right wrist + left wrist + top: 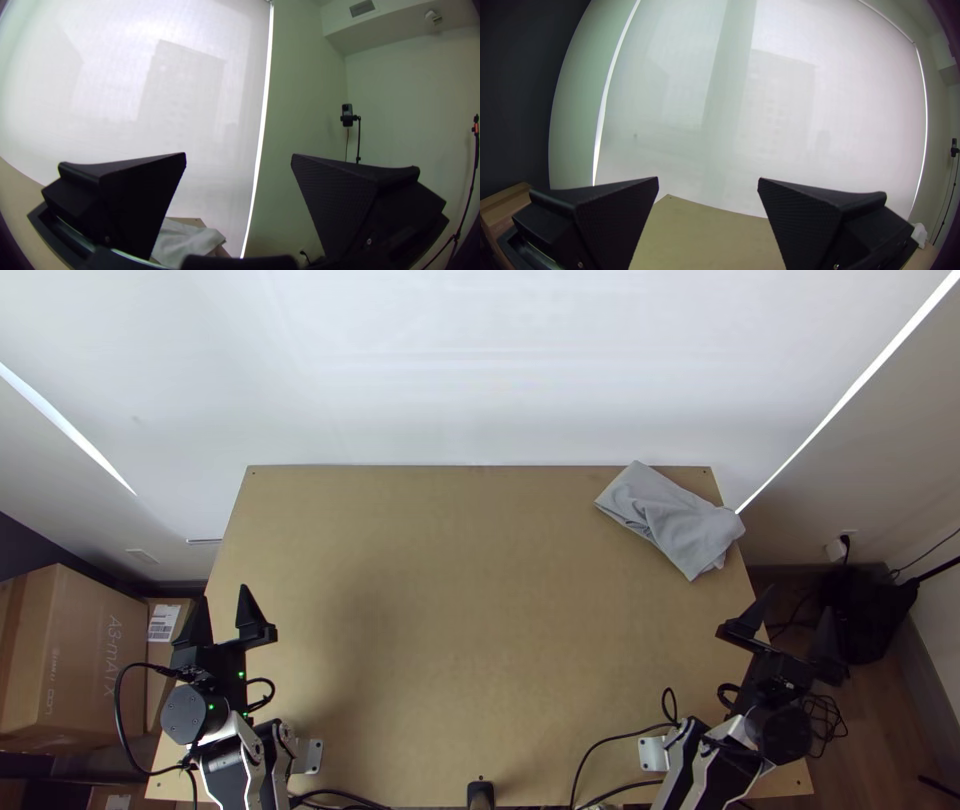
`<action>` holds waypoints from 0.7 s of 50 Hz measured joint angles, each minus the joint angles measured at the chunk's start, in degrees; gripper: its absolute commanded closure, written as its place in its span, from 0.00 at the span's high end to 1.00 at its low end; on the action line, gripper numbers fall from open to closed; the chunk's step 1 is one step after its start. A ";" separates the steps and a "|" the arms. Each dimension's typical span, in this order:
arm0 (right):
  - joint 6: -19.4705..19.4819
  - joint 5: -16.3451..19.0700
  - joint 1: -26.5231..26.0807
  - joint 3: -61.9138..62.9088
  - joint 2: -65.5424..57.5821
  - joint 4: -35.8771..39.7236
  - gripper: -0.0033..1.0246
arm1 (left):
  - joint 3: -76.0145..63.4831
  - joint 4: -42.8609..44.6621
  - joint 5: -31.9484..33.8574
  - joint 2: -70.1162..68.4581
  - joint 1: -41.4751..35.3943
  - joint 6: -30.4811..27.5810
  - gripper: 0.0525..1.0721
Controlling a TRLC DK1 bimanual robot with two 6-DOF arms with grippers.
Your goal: Fold the t-shirt
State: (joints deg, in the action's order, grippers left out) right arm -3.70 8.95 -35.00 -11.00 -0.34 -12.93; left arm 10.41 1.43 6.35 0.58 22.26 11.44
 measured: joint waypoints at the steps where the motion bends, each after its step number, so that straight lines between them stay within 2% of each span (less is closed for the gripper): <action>1: -0.02 -0.02 -0.11 0.98 0.04 -0.20 0.96 | -0.20 -0.09 0.00 0.00 0.00 -0.22 0.96; 8: -0.02 0.00 -0.33 7.69 0.31 -2.08 0.96 | -2.91 0.09 -0.13 -0.24 0.00 -1.75 0.96; 14: 0.72 -0.17 0.04 10.23 0.28 5.77 0.96 | -6.75 1.51 -0.33 -0.22 0.00 -2.64 0.96; 18: 2.60 -0.24 1.95 10.23 0.33 10.32 0.96 | -8.17 1.09 -0.59 -0.22 0.11 -3.61 0.96; 26: 5.16 -4.70 4.79 10.23 -0.74 11.69 0.96 | -8.17 0.52 -0.92 -0.26 0.09 -4.04 0.96; 35: 5.40 -5.33 4.79 10.23 0.04 11.78 0.96 | -8.17 0.09 -2.99 -0.26 0.37 -4.07 0.96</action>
State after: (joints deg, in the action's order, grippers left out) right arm 1.69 3.62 -30.22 -0.78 -0.30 -1.15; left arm 2.24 1.52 3.36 0.32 22.63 7.38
